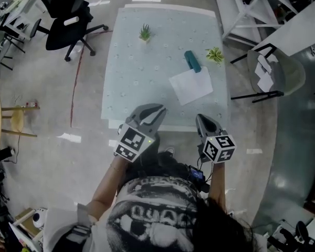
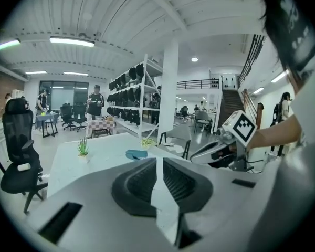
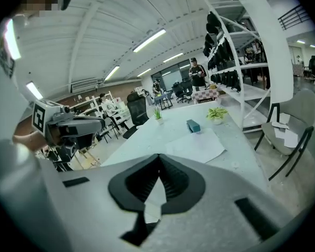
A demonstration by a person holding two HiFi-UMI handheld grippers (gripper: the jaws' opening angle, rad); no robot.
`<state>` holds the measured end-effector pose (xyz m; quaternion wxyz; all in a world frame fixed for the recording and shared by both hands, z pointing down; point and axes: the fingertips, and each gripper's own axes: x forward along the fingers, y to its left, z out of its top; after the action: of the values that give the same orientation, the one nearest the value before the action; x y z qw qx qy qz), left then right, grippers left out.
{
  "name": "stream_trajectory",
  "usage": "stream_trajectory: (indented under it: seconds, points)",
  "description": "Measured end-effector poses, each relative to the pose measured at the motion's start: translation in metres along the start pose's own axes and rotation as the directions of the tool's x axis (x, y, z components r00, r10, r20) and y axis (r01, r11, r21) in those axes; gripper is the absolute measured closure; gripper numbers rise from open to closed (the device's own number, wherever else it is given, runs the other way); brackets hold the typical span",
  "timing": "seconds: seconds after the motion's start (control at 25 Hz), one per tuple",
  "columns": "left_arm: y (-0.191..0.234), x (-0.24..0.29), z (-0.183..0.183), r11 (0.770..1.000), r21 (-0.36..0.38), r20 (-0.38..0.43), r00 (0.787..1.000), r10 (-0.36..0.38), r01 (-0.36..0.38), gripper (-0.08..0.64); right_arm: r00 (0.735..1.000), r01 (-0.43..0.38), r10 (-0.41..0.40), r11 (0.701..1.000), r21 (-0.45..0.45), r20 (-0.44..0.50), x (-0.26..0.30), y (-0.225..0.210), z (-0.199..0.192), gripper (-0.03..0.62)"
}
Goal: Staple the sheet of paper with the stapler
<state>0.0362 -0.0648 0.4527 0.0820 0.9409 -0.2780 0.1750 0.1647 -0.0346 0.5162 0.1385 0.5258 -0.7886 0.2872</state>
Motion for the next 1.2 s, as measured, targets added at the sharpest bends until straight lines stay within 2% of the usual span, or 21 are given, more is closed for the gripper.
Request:
stream_trajectory:
  seconds: [0.24, 0.44, 0.88, 1.2]
  points:
    - [-0.058, -0.022, -0.005, 0.999, 0.005, 0.002, 0.999, 0.039, -0.039, 0.526, 0.996, -0.067, 0.068, 0.998, -0.019, 0.055, -0.041, 0.022, -0.012, 0.597]
    - [-0.093, -0.043, -0.015, 0.997, -0.015, 0.017, 0.997, 0.081, -0.081, 0.526, 0.987, -0.118, 0.128, 0.988, -0.098, 0.099, -0.069, 0.042, -0.019, 0.600]
    - [-0.129, -0.070, -0.020, 0.992, 0.000, 0.038, 0.991, 0.126, -0.127, 0.526, 0.957, -0.159, 0.214, 0.952, -0.262, 0.196, -0.111, 0.082, -0.019, 0.600]
    - [-0.147, -0.082, -0.020, 0.992, 0.024, 0.043, 0.992, 0.121, -0.122, 0.526, 0.945, -0.177, 0.249, 0.934, -0.309, 0.212, -0.122, 0.100, -0.018, 0.600]
